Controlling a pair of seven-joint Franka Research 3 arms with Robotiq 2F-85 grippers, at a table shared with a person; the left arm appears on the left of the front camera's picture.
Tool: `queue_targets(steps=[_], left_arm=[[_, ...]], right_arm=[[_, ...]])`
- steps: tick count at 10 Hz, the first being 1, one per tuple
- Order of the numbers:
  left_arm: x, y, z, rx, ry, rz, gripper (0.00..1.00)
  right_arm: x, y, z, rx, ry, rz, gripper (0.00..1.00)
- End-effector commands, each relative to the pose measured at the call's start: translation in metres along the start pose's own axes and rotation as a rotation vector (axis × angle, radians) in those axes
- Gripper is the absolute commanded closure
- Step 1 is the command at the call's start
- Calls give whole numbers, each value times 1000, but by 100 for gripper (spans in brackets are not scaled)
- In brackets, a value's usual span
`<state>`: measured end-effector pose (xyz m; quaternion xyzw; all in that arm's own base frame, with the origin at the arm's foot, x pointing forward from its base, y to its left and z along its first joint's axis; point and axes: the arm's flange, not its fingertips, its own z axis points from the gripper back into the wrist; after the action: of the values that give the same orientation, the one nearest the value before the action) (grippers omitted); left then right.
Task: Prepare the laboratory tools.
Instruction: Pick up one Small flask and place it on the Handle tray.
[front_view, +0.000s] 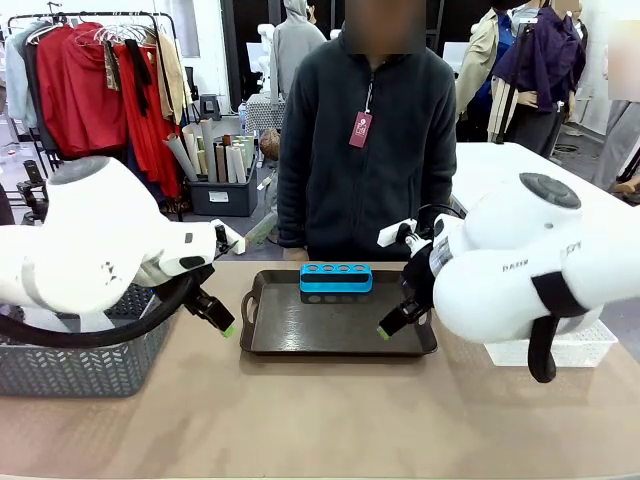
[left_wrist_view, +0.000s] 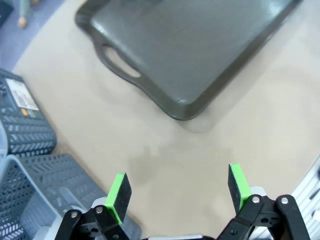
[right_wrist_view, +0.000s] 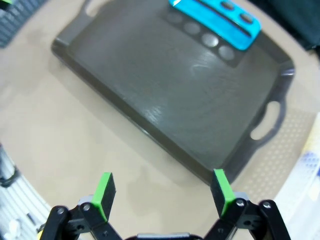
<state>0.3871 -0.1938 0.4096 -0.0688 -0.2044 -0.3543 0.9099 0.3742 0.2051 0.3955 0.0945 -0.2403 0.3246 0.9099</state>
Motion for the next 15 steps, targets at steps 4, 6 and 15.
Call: queue_targets(steps=[4,6,15], left_arm=[[21,18,57,-120,-74,-115,0],[21,24,71,-98,-100,-108,0],[30,29,88,-77,-66,-18,0]], right_arm=[[29,-20,61,136,-31,7,0],[34,-28,77,116,-81,-7,0],[44,-15,96,133,-59,7,0]])
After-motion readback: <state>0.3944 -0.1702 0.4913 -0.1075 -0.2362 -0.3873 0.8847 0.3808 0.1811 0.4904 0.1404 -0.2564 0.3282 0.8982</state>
